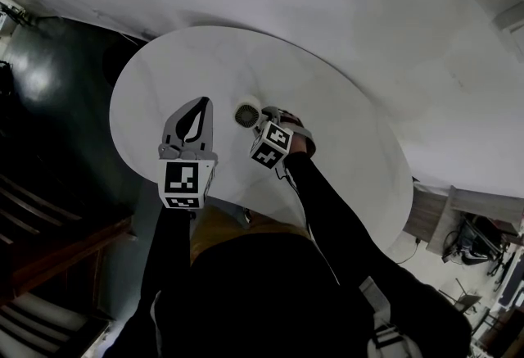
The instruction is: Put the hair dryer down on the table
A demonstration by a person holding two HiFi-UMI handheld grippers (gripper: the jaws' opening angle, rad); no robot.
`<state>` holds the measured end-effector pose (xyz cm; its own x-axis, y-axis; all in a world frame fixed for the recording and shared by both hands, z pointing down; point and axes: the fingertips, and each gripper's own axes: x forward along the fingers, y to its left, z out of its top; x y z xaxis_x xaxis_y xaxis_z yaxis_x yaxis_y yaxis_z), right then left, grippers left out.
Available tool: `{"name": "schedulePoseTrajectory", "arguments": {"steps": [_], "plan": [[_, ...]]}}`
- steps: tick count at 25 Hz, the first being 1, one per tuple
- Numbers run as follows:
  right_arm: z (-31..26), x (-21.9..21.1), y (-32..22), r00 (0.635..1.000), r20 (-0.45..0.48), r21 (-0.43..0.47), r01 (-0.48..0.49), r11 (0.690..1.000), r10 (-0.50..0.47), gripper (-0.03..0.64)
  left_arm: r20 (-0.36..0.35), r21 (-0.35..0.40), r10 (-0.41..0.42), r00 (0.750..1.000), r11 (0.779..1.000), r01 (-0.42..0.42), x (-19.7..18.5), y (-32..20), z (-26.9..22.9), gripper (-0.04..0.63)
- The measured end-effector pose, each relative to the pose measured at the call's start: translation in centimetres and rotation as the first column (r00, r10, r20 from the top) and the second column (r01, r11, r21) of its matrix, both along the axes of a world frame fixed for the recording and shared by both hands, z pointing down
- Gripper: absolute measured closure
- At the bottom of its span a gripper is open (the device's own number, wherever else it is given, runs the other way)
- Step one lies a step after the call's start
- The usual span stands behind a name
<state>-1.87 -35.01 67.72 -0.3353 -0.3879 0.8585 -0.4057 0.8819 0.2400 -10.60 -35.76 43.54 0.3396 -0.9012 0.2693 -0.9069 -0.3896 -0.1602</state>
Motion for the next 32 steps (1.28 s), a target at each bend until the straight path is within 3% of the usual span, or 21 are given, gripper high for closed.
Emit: {"name": "schedulePoseTrajectory", "arguments": {"steps": [11, 16, 23, 32], "plan": [[0.1, -0.1, 0.8, 0.998, 0.055, -0.085, 0.009, 0.996, -0.005, 0.390, -0.008, -0.023, -0.012, 1.000, 1.000, 0.012, -1.1, 0.1, 0.7, 0.580], [0.6, -0.6, 2.7, 0.995, 0.104, -0.191, 0.021, 0.981, -0.001, 0.357, -0.015, -0.017, -0.002, 1.000, 1.000, 0.001, -0.9, -0.1, 0.6, 0.580], [2.3, -2.0, 5.8, 0.993, 0.043, -0.244, 0.113, 0.963, -0.106, 0.311, -0.018, -0.016, 0.002, 1.000, 1.000, -0.002, -1.4, 0.2, 0.5, 0.580], [2.5, -2.2, 6.4, 0.995, 0.046, -0.263, 0.099, 0.960, -0.090, 0.305, -0.029, -0.028, -0.003, 1.000, 1.000, 0.002, -2.6, 0.5, 0.9, 0.580]]}}
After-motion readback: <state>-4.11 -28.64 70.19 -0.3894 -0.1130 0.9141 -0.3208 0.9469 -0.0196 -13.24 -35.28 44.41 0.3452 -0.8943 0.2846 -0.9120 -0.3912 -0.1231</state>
